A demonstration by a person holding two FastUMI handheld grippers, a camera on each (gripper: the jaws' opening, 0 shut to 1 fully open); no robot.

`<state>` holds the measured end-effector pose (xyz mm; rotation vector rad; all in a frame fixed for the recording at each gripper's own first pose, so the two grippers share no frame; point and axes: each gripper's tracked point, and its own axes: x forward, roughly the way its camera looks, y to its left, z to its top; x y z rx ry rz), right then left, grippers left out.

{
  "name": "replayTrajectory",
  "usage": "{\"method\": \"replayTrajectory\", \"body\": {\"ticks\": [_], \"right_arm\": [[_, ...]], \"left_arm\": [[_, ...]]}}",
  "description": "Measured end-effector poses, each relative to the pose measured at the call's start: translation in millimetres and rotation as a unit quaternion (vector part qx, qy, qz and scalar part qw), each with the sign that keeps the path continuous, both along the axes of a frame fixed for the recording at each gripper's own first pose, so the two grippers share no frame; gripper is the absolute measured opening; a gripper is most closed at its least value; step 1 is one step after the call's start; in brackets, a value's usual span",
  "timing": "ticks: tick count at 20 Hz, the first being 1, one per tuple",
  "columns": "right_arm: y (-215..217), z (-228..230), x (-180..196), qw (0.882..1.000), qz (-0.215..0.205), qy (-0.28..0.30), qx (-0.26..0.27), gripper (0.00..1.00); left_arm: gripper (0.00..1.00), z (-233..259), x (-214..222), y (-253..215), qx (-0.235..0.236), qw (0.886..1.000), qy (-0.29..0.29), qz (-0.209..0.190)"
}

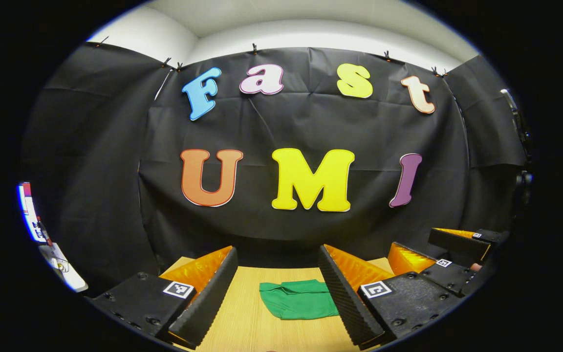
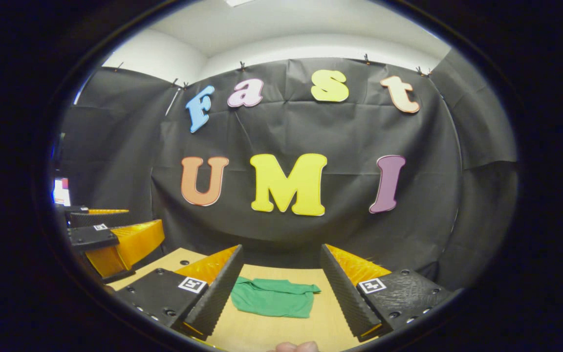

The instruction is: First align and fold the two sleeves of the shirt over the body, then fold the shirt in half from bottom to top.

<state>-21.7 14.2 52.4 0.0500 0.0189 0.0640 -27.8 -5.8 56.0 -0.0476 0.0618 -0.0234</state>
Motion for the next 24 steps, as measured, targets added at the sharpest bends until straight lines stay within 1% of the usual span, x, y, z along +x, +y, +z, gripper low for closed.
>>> {"method": "replayTrajectory", "body": {"ticks": [5,12,15,18,20,24], "right_arm": [[-0.1,4.3,-3.2,1.000,-0.002,-0.025,0.009,0.96],[-2.6,2.0,-9.7,1.000,-0.003,-0.018,0.002,0.96],[-2.1,8.8,-11.3,1.000,0.001,-0.026,0.000,0.96],[-3.3,3.5,-9.5,1.000,0.001,-0.021,-0.001,0.96],[-4.6,0.9,-12.2,1.000,0.003,-0.016,0.001,0.96],[-6.3,7.1,-18.1,1.000,0.000,-0.028,-0.006,0.96]], "left_arm": [[1.00,-3.4,-5.6,8.1,0.004,1.000,0.003,0.008],[1.00,-0.6,-8.1,3.0,-0.004,1.000,-0.001,0.003],[1.00,-1.3,-8.3,-3.4,-0.012,1.000,-0.001,-0.004],[1.00,-1.0,-6.2,-3.4,-0.004,1.000,-0.002,-0.002],[1.00,0.6,-7.9,-3.4,-0.007,1.000,-0.006,-0.002],[1.00,1.1,-7.7,-3.3,-0.004,1.000,-0.011,-0.004]]}}
